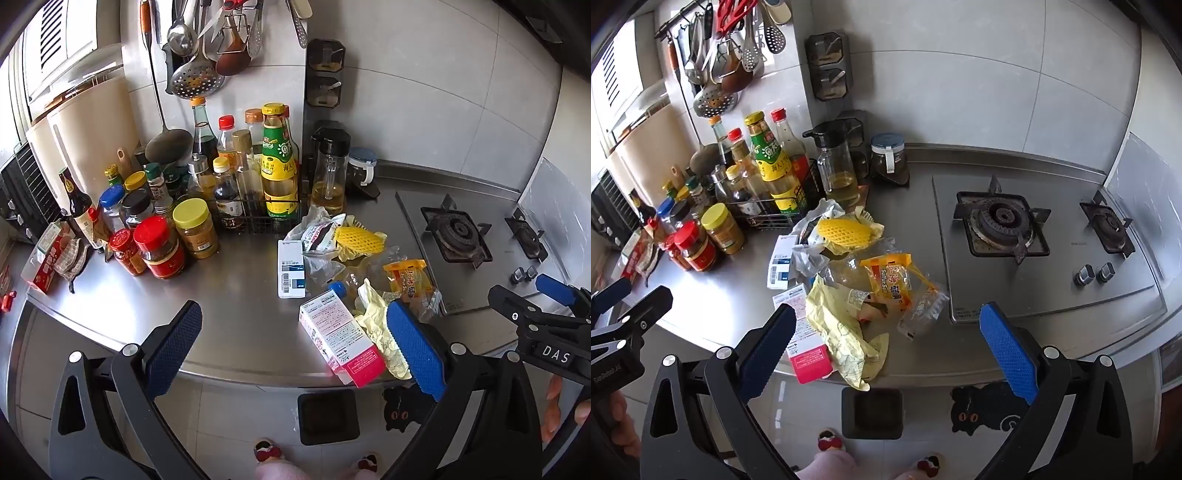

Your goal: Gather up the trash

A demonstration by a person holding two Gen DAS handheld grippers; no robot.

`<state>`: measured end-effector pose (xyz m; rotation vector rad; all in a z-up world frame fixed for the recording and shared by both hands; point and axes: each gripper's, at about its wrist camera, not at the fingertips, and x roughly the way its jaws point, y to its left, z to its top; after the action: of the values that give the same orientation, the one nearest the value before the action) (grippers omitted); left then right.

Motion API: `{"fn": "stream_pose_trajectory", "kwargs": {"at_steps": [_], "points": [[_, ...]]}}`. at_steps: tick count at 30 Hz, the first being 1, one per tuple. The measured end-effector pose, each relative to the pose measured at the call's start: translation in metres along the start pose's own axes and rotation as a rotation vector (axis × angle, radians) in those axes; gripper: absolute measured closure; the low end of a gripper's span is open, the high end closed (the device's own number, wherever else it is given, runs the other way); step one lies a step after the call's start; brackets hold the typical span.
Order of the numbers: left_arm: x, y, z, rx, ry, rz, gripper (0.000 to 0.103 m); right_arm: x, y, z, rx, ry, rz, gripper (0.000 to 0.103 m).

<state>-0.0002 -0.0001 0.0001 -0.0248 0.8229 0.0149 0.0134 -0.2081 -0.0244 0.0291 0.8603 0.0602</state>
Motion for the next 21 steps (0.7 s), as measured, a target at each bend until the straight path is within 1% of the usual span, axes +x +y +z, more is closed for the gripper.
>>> {"fn": "stream_pose_trajectory", "kwargs": {"at_steps": [8, 10, 12, 16, 21], "points": [[0.0, 0.0, 0.0, 0.002, 0.0, 0.001, 0.008, -0.001, -0.002, 0.004, 0.003, -0.002, -0.001, 0.003], [0.0, 0.0, 0.0, 0.001, 0.001, -0.001, 0.008, 0.0, -0.005, -0.001, 0.007, -0.002, 0.0, 0.003], [0.0, 0.0, 0.001, 0.001, 0.001, -0.002, 0.008, -0.001, 0.0, 0.008, 0.003, -0.006, -0.008, 0.003], [-0.001, -0.002, 0.006, 0.004, -0.004, -0.003, 0.008, -0.001, 0.0, 0.012, 0.003, -0.007, -0.007, 0.003], [-0.004, -0.002, 0.009, 0.006, -0.008, -0.005, 0.008, -0.002, -0.005, 0.008, -0.001, -0.009, -0.003, 0.003]]}}
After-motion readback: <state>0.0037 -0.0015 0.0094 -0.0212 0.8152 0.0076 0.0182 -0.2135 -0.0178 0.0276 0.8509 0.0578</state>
